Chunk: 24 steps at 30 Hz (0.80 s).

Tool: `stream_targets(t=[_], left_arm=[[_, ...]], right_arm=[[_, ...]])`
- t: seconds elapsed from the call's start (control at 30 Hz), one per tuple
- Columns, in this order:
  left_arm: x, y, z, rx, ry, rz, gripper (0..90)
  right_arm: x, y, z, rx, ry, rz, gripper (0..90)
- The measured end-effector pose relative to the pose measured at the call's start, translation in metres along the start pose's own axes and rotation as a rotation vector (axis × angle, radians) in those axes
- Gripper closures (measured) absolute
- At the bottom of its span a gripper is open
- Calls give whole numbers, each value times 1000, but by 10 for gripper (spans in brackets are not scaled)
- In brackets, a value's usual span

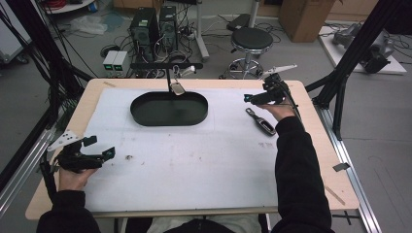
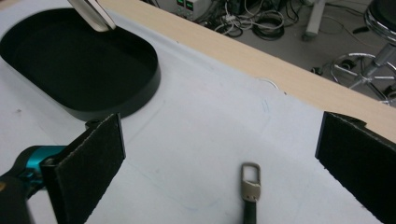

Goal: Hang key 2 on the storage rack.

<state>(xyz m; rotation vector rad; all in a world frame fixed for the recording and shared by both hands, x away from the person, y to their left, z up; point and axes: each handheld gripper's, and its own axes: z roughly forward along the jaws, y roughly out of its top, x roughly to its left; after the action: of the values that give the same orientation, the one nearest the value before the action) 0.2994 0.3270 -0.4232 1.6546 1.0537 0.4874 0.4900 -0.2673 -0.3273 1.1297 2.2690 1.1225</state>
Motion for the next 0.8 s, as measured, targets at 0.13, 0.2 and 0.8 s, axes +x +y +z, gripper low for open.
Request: stream_targets(t=[0.13,0.2,0.8], left_arm=[[0,0,0,3,-2,1,18],[0,0,1,4,-1,1,17],[1,0,0,8,4,1,17]], right_arm=[[-8,-12,1,22,-15,16,7],[-12,-18,1,29,-20,30,7],[-29,-52,39,180,-59,65,8]])
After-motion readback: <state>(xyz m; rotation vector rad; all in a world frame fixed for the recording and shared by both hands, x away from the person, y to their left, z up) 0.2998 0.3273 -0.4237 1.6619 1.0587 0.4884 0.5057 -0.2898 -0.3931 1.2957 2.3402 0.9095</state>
